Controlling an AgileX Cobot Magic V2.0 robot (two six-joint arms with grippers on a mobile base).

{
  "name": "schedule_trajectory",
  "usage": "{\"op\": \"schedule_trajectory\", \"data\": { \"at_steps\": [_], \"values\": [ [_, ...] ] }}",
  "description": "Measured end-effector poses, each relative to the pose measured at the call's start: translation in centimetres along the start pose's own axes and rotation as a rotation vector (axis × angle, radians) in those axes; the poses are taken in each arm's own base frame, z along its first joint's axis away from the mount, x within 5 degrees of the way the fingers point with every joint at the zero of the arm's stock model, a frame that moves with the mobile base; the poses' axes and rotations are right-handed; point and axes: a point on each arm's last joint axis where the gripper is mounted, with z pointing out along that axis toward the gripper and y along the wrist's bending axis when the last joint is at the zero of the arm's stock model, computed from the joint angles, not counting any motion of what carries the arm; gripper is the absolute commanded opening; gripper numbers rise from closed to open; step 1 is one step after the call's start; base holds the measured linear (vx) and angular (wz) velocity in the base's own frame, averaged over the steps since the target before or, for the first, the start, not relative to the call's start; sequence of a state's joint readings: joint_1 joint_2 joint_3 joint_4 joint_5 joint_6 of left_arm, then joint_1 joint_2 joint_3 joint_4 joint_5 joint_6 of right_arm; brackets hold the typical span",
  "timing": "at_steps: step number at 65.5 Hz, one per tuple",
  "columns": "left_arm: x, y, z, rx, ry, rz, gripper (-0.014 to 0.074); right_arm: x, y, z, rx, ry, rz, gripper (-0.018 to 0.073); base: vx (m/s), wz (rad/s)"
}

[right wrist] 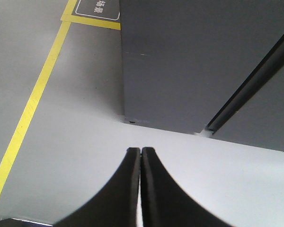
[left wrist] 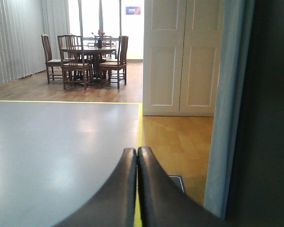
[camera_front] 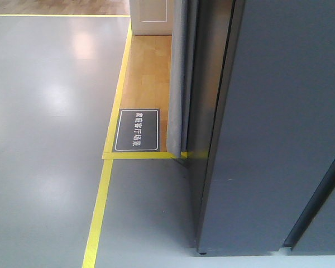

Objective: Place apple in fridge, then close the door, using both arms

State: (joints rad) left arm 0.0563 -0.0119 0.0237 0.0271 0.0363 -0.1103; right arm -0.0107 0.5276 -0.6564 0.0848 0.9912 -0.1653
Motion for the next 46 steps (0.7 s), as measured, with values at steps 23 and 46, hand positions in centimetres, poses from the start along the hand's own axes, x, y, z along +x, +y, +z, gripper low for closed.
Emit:
{"op": "schedule_trajectory", "data": {
  "at_steps": [23,46],
  "values": [
    [0.00,0.00,0.00,0.000,0.000,0.000,-0.0006,0.01,0.00,0.00,0.000,0.001,0.000,-0.0002,0.00,0.00],
    [-0.01,0.00,0.00,0.000,-0.001,0.000,-0.0006,0.12,0.04,0.00,-0.002,-0.008,-0.003,-0.0002,0.00,0.00]
  ]
}}
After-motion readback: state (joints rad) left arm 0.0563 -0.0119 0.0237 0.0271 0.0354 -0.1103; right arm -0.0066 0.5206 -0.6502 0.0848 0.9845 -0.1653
